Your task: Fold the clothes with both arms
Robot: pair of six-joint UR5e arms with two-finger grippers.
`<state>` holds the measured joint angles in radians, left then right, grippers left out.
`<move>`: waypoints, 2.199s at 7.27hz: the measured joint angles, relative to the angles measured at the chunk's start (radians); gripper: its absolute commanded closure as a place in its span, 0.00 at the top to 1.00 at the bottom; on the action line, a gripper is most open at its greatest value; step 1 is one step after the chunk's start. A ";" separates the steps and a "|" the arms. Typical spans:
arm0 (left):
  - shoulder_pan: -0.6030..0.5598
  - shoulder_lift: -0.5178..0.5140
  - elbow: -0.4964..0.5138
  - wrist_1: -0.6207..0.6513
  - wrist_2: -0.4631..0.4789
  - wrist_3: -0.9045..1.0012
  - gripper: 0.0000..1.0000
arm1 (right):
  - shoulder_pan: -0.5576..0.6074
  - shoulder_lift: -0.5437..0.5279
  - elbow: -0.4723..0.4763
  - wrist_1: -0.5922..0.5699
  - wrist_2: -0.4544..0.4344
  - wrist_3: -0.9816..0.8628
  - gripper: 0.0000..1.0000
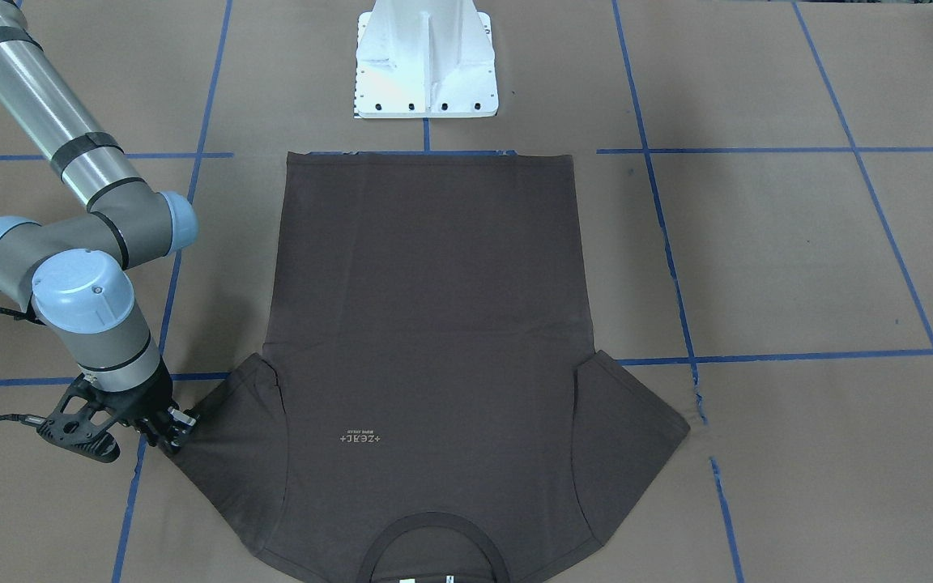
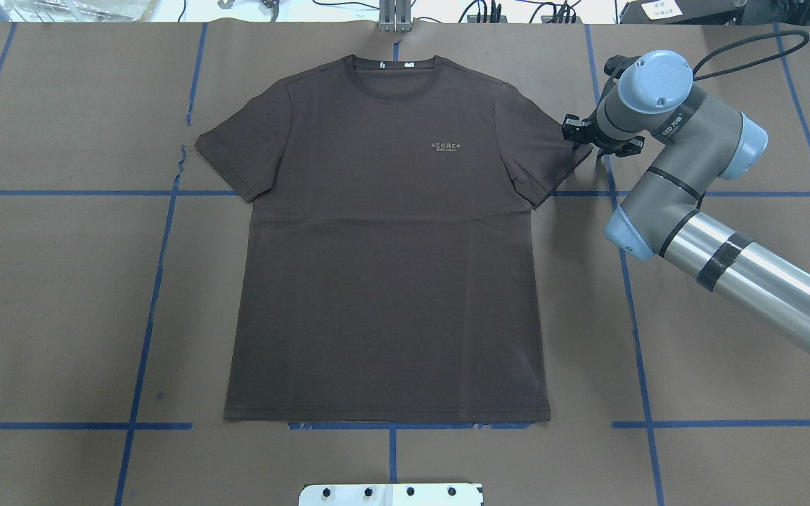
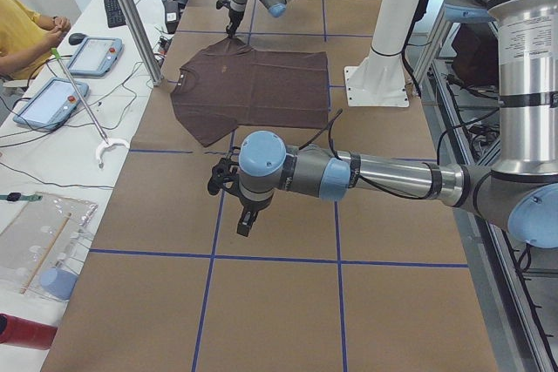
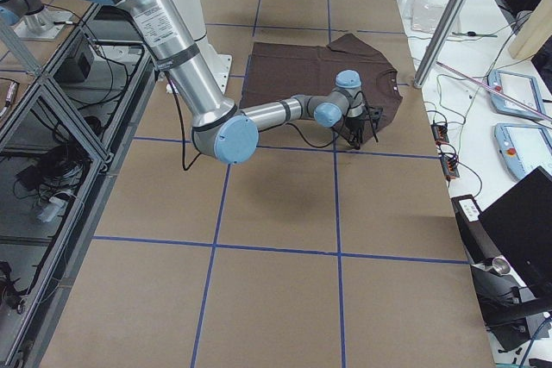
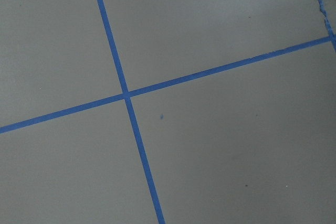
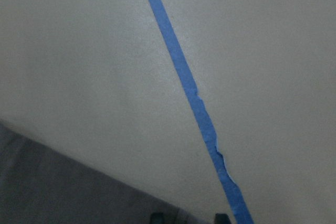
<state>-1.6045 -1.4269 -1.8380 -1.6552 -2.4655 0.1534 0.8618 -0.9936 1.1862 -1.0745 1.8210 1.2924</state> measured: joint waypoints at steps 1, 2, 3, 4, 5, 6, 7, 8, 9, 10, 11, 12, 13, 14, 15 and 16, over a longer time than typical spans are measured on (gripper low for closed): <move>0.000 0.002 -0.001 0.000 -0.001 0.000 1.00 | -0.001 0.003 0.008 0.000 0.001 -0.002 0.00; 0.000 0.003 -0.001 0.000 -0.001 -0.001 1.00 | -0.001 0.006 0.019 -0.002 0.001 -0.003 0.00; 0.000 0.003 -0.001 0.000 -0.003 -0.001 1.00 | -0.001 0.008 0.033 -0.005 0.001 -0.003 0.00; 0.000 0.005 -0.002 0.000 -0.018 -0.001 1.00 | -0.007 0.016 0.054 -0.011 0.001 0.001 0.00; 0.000 0.008 -0.003 0.001 -0.038 -0.002 1.00 | -0.027 0.038 0.071 -0.023 -0.001 0.017 0.00; 0.000 0.011 -0.005 0.001 -0.048 -0.002 1.00 | -0.052 0.074 0.070 -0.043 -0.007 0.047 0.00; 0.000 0.012 -0.010 0.001 -0.053 -0.002 1.00 | -0.076 0.136 0.031 -0.060 -0.026 0.090 0.00; 0.000 0.013 -0.015 0.001 -0.054 -0.003 1.00 | -0.096 0.207 -0.039 -0.066 -0.051 0.120 0.00; 0.000 0.014 -0.028 0.002 -0.055 -0.005 1.00 | -0.108 0.263 -0.107 -0.065 -0.073 0.131 0.00; 0.000 0.014 -0.048 0.004 -0.055 -0.015 1.00 | -0.113 0.295 -0.156 -0.059 -0.096 0.132 0.12; 0.000 0.013 -0.063 0.004 -0.055 -0.033 1.00 | -0.112 0.308 -0.178 -0.052 -0.123 0.131 0.44; 0.001 0.010 -0.072 0.004 -0.055 -0.049 1.00 | -0.105 0.313 -0.189 -0.047 -0.154 0.130 0.84; 0.001 0.008 -0.077 0.003 -0.055 -0.061 1.00 | -0.089 0.314 -0.194 -0.045 -0.176 0.131 1.00; 0.002 0.005 -0.081 -0.002 -0.055 -0.074 1.00 | -0.078 0.315 -0.196 -0.042 -0.186 0.131 1.00; 0.002 0.004 -0.084 -0.023 -0.055 -0.086 1.00 | -0.074 0.316 -0.195 -0.040 -0.191 0.131 1.00; 0.003 0.003 -0.086 -0.051 -0.056 -0.092 1.00 | -0.077 0.317 -0.189 -0.034 -0.192 0.131 1.00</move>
<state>-1.6018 -1.4238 -1.9240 -1.7058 -2.5213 0.0610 0.7845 -0.6764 0.9971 -1.1085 1.6289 1.4238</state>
